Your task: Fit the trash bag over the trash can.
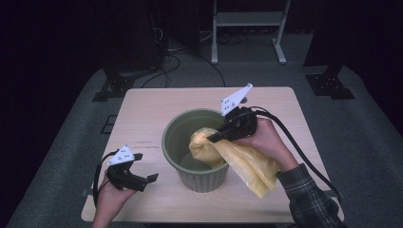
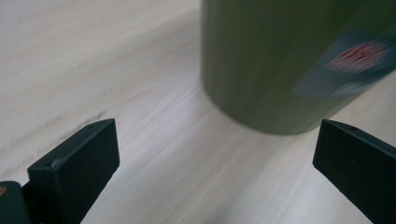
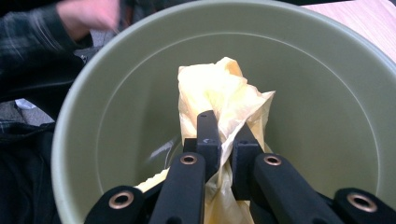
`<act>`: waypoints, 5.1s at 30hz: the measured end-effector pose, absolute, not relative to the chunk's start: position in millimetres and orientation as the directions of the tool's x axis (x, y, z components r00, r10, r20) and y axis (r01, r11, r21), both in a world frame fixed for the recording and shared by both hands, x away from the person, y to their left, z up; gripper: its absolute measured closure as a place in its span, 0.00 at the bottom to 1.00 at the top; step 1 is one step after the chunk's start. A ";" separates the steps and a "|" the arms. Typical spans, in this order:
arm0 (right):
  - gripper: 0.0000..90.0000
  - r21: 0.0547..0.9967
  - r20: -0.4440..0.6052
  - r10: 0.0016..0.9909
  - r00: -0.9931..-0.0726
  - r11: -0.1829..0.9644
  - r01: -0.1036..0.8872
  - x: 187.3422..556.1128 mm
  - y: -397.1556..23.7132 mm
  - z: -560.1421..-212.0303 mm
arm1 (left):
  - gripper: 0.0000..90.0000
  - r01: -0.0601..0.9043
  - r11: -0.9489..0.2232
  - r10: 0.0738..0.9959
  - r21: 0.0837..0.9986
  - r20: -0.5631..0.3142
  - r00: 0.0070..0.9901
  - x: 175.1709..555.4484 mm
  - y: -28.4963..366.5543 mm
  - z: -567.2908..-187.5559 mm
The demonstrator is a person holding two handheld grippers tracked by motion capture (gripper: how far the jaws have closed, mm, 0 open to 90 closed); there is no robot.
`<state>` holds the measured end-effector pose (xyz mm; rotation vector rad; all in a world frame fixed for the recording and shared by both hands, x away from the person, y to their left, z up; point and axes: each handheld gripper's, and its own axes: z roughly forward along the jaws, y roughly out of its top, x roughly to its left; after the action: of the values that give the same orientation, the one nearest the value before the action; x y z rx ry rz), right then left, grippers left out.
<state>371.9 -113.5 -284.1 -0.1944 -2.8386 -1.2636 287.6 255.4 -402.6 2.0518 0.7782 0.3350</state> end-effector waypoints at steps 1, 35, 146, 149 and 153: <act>0.95 0.737 0.076 0.102 -0.992 0.664 0.125 372.4 -113.3 -285.2 | 0.00 0.386 -0.412 0.631 0.825 -0.047 0.775 285.5 255.0 -394.3; 0.96 0.751 0.083 0.072 -0.994 0.651 0.109 372.1 -97.7 -287.3 | 0.07 0.193 -0.525 0.362 0.829 0.012 0.932 329.4 163.5 -297.2; 0.99 0.835 0.074 0.195 -0.978 0.524 0.168 383.1 -155.9 -261.9 | 0.76 0.140 -0.636 0.329 0.758 0.103 0.939 330.4 129.1 -289.5; 0.99 0.843 0.065 0.184 -0.981 0.516 0.153 386.7 -144.3 -252.2 | 0.77 0.143 -0.638 0.310 0.756 0.082 0.947 329.8 123.1 -296.4; 0.99 0.835 0.038 0.176 -0.984 0.536 0.128 395.0 -120.0 -249.8 | 0.72 0.149 -0.604 0.320 0.783 0.067 0.945 326.1 123.8 -299.8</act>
<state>395.0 -120.0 -249.8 -0.2776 -2.7976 -1.5132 326.1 123.8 -299.8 2.2252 0.3296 0.2518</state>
